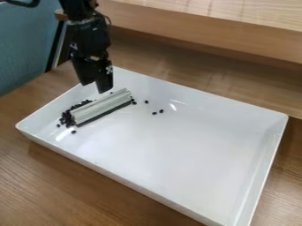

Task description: Sweep into pile

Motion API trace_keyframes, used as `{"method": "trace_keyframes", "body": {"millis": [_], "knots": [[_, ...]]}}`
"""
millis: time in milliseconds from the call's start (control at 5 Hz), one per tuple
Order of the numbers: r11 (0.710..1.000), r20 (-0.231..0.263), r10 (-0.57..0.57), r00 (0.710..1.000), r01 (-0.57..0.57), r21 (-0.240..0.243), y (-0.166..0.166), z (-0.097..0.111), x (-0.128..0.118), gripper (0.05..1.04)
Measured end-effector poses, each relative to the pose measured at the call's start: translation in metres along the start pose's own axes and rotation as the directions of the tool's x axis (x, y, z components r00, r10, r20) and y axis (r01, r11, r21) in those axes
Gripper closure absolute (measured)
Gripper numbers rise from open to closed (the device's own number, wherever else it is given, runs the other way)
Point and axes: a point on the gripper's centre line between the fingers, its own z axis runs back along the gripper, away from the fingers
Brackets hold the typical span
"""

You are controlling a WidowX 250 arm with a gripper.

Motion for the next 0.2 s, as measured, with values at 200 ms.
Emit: {"method": "trace_keyframes", "body": {"millis": [200], "knots": [[0.999, 0.003, 0.032, 0.999, -0.032, -0.021, -0.0155, -0.0057, 0.0029, 0.082]]}}
